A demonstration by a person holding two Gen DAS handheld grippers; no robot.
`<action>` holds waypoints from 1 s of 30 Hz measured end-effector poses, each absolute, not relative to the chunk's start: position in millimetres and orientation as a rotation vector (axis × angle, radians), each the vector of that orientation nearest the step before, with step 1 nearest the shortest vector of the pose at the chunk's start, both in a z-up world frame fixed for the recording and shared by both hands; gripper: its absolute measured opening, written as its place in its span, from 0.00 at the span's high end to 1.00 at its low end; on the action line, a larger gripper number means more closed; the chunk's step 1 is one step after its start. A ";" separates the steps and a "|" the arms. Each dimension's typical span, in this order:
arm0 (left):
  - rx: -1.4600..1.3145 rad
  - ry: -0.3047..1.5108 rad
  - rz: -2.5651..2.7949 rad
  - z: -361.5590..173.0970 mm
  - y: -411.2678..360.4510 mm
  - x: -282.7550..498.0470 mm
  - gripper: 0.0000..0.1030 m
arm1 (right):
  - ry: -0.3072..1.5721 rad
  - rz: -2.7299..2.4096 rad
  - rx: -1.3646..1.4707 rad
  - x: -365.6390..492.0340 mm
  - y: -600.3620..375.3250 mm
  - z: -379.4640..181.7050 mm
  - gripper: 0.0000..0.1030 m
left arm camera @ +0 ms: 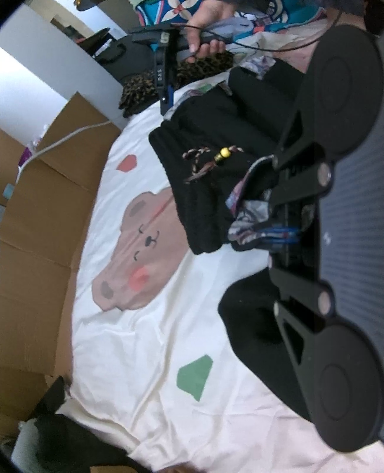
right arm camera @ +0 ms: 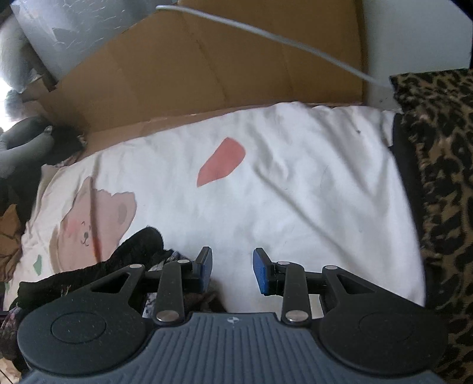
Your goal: Fold clothes
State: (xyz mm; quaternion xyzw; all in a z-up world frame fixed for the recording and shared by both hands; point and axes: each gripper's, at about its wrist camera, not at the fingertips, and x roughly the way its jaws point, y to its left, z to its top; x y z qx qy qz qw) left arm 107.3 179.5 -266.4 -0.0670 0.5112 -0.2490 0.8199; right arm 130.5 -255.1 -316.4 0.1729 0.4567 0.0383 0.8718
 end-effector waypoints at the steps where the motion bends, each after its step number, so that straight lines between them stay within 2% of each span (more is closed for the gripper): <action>1: -0.140 1.097 -0.529 -266.5 179.8 107.0 0.96 | 0.956 0.094 0.367 130.4 -252.4 -318.4 0.68; 3: -0.130 1.115 -0.529 -267.0 180.0 106.3 0.96 | 0.966 0.123 0.363 130.9 -244.1 -321.1 0.65; 4: -0.122 1.123 -0.529 -267.4 179.7 105.8 0.96 | 0.976 0.138 0.346 131.4 -239.0 -322.7 0.58; 5: -0.111 1.129 -0.530 -267.7 179.1 105.7 0.96 | 0.986 0.153 0.321 130.8 -233.3 -324.1 0.55; 13: -0.115 1.123 -0.509 -268.7 182.1 104.2 0.96 | 1.073 0.192 0.176 118.2 -204.1 -336.1 0.53; 16: -0.130 1.118 -0.497 -269.0 187.7 101.0 0.96 | 1.078 0.205 0.139 111.8 -202.5 -333.6 0.48; 25: -0.164 1.125 -0.464 -273.4 203.7 92.8 0.96 | 0.976 0.150 0.175 125.0 -232.0 -310.7 0.50; 27: -0.170 1.123 -0.460 -273.5 205.3 92.5 0.96 | 0.994 0.131 0.178 132.3 -235.0 -316.4 0.62; 30: -0.173 1.126 -0.461 -274.8 206.0 92.3 0.96 | 1.015 0.129 0.180 138.4 -231.9 -325.1 0.62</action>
